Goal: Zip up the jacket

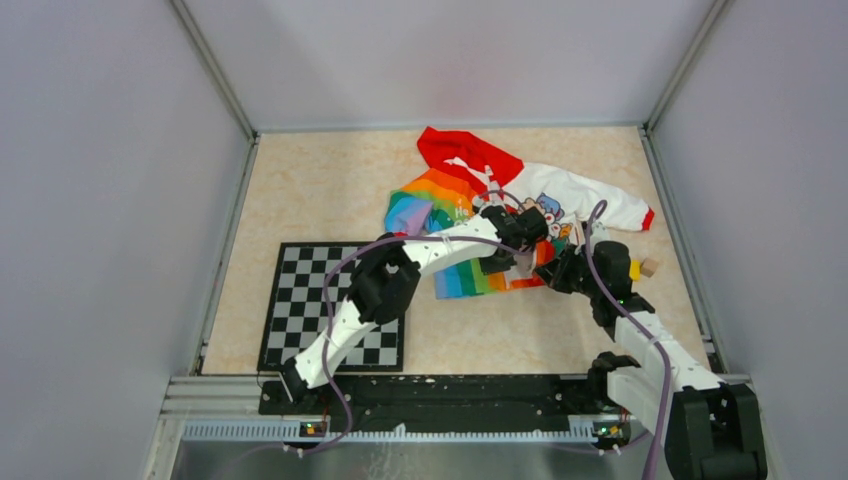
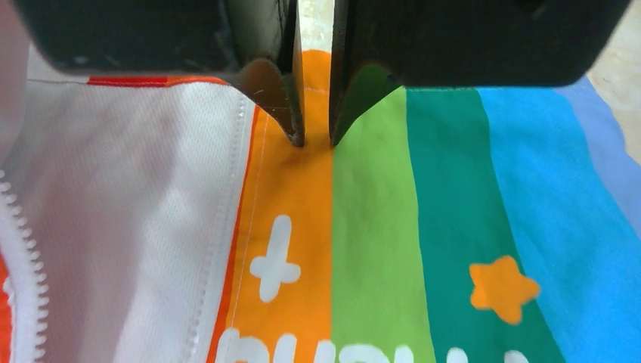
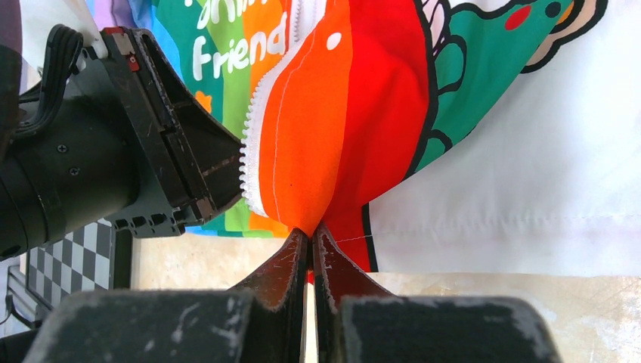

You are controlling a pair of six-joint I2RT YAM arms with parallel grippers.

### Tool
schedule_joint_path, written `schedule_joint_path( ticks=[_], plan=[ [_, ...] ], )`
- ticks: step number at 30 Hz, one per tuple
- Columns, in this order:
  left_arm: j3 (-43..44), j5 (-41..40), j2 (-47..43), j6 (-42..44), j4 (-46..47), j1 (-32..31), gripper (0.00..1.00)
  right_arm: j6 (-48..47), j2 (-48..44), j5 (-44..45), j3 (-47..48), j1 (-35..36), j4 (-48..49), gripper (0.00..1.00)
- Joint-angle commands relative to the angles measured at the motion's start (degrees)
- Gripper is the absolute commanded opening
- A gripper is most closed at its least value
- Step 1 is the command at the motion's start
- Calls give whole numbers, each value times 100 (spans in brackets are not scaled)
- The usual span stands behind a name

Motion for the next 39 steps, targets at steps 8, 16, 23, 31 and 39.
schedule_joint_path(
  ticks=[8, 16, 23, 31, 39],
  plan=[
    [-1142, -666, -832, 2116, 1004, -13, 20, 1, -114, -138, -41, 41, 247, 0],
    [-2963, 719, -1566, 3095, 2260, 580, 25, 135, 122, -1023, 33, 49, 294, 0],
    [-4297, 1344, -2873, 4140, 3953, 612, 53, 148, 311, -1718, -31, 44, 234, 0],
    [-3813, 949, -2718, 4161, 3183, 408, 59, 156, 420, -1655, -83, 49, 495, 0],
    [-3289, 354, -2226, 4132, 2733, 284, 53, 188, 654, -1735, -161, 47, 675, 0]
  ],
)
